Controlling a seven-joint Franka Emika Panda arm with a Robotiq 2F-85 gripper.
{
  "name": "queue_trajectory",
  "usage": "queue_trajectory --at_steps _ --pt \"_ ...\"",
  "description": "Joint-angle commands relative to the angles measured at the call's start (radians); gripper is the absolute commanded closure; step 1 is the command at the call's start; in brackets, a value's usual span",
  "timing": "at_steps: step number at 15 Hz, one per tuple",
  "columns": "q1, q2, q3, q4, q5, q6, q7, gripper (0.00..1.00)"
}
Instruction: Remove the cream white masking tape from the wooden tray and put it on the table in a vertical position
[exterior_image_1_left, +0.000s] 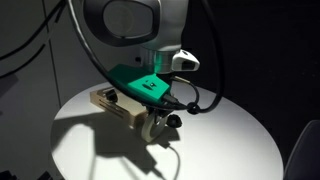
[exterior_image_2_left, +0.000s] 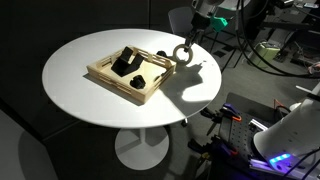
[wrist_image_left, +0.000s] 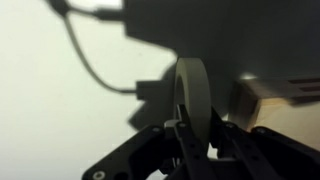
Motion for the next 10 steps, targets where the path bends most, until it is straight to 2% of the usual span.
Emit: queue_trajectory --at_steps 1,2,8,9,10 --pt "-0.012 0.011 0.007 0.027 -0.026 -0.011 0.008 0.54" --pt "-0.012 0.010 0.007 0.027 -0.027 -0.011 0.008 0.53" --pt "-0.011 0.008 0.008 0.030 -0.031 -0.011 0.009 0.07" --pt "-0.011 0.007 0.008 0.030 -0.032 -0.010 0.009 0.01" --pt "-0.011 0.005 0.009 0.030 -0.032 -0.010 0.009 0.00"
